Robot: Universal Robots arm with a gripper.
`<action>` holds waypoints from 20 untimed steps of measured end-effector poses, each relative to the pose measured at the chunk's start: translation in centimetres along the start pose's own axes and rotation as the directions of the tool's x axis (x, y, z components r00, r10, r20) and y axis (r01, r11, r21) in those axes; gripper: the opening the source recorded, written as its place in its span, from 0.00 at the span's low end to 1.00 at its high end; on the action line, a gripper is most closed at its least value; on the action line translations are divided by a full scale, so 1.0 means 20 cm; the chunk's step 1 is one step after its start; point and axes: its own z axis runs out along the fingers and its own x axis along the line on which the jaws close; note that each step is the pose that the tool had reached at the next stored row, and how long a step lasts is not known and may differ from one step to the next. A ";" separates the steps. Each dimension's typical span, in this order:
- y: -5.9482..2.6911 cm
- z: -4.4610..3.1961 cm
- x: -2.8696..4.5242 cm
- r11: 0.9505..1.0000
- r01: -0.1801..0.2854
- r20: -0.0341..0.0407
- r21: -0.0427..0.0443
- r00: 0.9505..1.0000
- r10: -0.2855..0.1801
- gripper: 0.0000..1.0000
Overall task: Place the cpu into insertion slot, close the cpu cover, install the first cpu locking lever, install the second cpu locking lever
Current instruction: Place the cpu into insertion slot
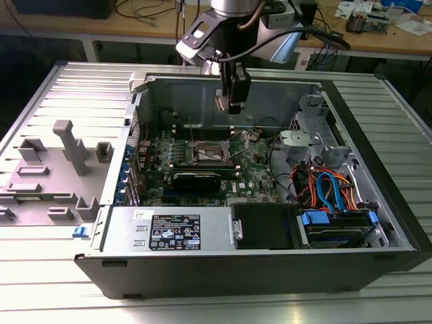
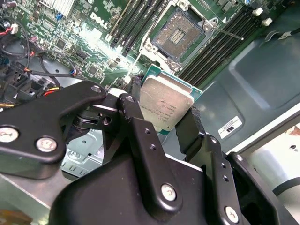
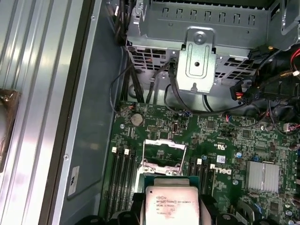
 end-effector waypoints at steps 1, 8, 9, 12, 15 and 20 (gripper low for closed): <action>0.000 0.003 0.000 1.000 -0.003 0.002 0.000 1.000 0.003 0.54; -0.004 0.034 0.000 0.999 -0.043 0.008 0.003 0.999 0.043 0.54; -0.004 0.038 0.000 0.999 -0.051 0.009 0.004 0.999 0.051 0.54; -0.006 0.059 0.000 0.998 -0.069 0.012 0.006 0.998 0.069 0.54; -0.014 0.096 0.001 0.996 -0.092 0.015 0.010 0.996 0.092 0.54; -0.019 0.132 0.002 0.990 -0.141 0.020 0.016 0.990 0.140 0.54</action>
